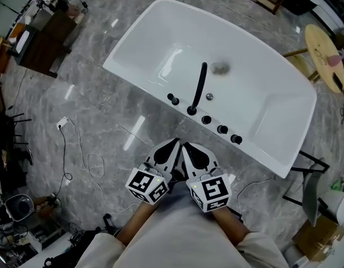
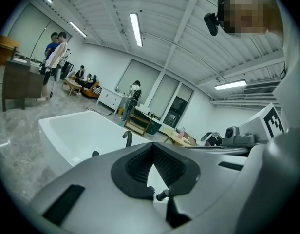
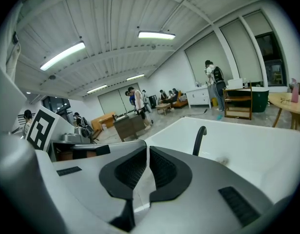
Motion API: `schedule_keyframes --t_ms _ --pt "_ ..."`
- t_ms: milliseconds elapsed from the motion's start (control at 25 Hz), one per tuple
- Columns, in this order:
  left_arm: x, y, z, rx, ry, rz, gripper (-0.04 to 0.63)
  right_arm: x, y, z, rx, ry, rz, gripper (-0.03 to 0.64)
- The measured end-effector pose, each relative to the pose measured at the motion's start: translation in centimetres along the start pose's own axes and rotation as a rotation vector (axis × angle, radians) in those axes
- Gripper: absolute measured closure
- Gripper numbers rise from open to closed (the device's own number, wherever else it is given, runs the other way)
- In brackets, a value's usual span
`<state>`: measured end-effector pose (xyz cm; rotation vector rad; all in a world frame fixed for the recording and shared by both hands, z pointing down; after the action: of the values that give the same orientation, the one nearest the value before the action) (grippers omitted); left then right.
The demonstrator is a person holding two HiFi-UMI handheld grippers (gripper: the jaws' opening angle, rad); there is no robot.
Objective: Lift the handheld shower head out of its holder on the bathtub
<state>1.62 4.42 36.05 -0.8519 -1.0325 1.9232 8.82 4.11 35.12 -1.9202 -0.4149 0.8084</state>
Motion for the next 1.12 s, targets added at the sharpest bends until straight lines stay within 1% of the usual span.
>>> schedule_keyframes --t_ms 160,320,520,680,880,1000,1120 --pt "-1.8 0.7 -0.3 -0.057 -0.008 0.014 0.592 -0.2 1.2 -1.4 -0.005 0.007 -0.026 0.598" --pt "-2.7 1.1 -0.5 -0.057 -0.012 0.023 0.591 -0.1 1.6 -1.9 -0.010 0.002 -0.029 0.598" --pt "-3.1 1.8 0.8 -0.060 -0.030 0.028 0.591 -1.4 2.0 -1.7 -0.010 -0.006 -0.025 0.598" --pt "-4.4 2.3 2.2 -0.063 -0.063 0.029 0.591 -2.9 2.6 -2.2 0.018 -0.028 -0.017 0.598" --pt "-6.4 3.2 3.1 -0.066 -0.139 0.032 0.592 -4.4 3.8 -3.6 0.041 -0.062 -0.007 0.598" --pt "-7.0 3.6 4.4 -0.062 -0.165 0.044 0.591 -6.0 4.1 -3.9 0.052 -0.059 0.008 0.598" --pt "-6.9 4.1 5.8 -0.063 -0.174 0.051 0.592 -7.5 4.4 -3.4 0.046 -0.050 0.036 0.598"
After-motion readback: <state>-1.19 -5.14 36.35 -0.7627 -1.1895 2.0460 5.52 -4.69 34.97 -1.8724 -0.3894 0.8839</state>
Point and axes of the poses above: the fingertips, and each gripper's own axes: x backward along the fingers, z to its left, y out of its top, the point moved 4 cm from there along x, backward along the fingers, and after that the axes turned 4 degrees about -z, right-handed, at the moved point
